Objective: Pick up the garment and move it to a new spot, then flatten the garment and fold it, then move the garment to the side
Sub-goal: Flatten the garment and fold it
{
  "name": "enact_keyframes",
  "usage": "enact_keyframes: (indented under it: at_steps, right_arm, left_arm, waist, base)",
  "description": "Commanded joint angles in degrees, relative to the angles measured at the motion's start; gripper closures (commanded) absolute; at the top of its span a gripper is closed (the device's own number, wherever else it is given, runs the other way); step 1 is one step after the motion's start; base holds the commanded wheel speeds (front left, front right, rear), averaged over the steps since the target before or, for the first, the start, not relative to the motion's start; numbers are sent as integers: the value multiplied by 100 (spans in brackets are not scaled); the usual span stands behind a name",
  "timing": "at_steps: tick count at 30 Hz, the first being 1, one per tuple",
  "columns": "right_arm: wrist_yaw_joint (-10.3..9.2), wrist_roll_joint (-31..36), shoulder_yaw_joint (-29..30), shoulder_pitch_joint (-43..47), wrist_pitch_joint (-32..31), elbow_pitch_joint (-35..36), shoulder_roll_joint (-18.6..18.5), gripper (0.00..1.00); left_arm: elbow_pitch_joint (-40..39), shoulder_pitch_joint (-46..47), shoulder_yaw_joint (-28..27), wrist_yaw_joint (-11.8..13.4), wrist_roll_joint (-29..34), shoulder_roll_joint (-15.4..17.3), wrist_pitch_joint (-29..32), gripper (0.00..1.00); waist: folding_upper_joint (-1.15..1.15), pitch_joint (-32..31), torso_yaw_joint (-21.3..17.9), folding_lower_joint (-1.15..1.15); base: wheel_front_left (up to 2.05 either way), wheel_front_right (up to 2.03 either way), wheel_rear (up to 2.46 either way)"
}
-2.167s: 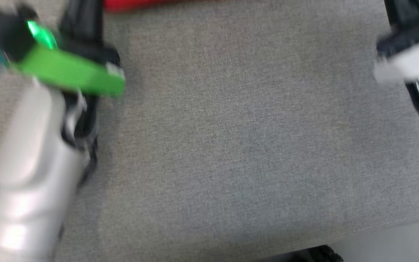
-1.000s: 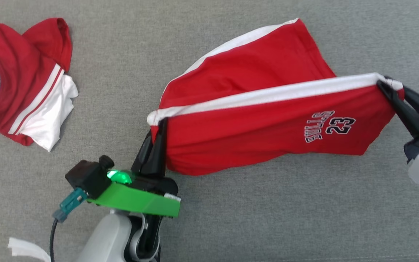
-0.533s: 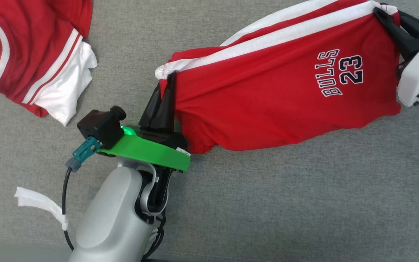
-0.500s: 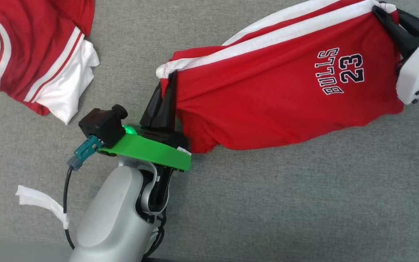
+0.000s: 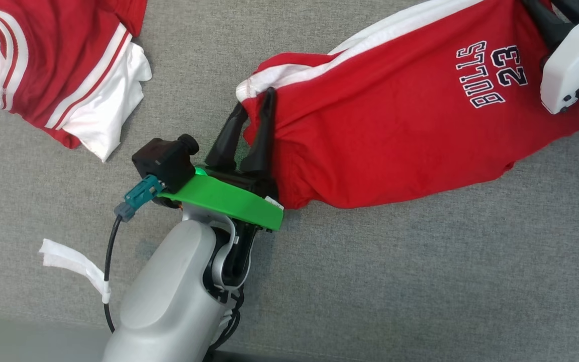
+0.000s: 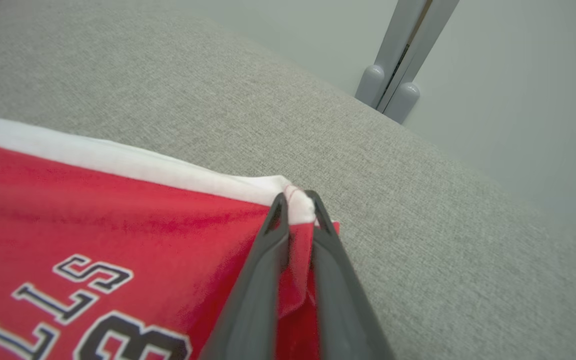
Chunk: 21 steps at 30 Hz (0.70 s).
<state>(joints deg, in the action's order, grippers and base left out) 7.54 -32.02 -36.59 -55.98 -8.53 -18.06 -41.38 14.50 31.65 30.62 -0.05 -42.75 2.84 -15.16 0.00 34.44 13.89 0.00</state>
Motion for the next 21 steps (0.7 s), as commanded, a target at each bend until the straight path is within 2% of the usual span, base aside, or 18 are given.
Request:
enact_keyframes:
  at_steps: [1, 4, 10, 15, 21]
  right_arm:
    - [-10, 58, -26, -32, 56, -101, 53, 0]
    - [-10, 83, -12, 10, 184, -253, 147, 0]
    - [-10, -50, 108, 231, 250, -297, 153, 0]
    - [-10, -246, 468, 536, -281, -303, 232, 0]
    - [-10, -346, 920, 833, -1083, -305, 531, 0]
  left_arm:
    - [16, 89, -10, 50, 2, 12, 2, 0]
    - [-15, -64, -89, 114, 41, 12, 2, 0]
    - [-207, -599, -356, 268, 497, 13, 2, 0]
    - [-845, -1177, -703, 464, 1244, 46, 1, 0]
    - [-1542, -1786, -1158, 414, 2023, 22, 2, 0]
  waist:
    - [0, -28, -27, 0]
    - [0, -125, -86, 0]
    - [0, -452, -218, 0]
    - [0, -700, -259, 0]
    - [0, -667, -121, 0]
  base:
    - [0, 0, 0]
    - [0, 0, 0]
    - [0, 0, 0]
    - [0, 0, 0]
    - [0, 0, 0]
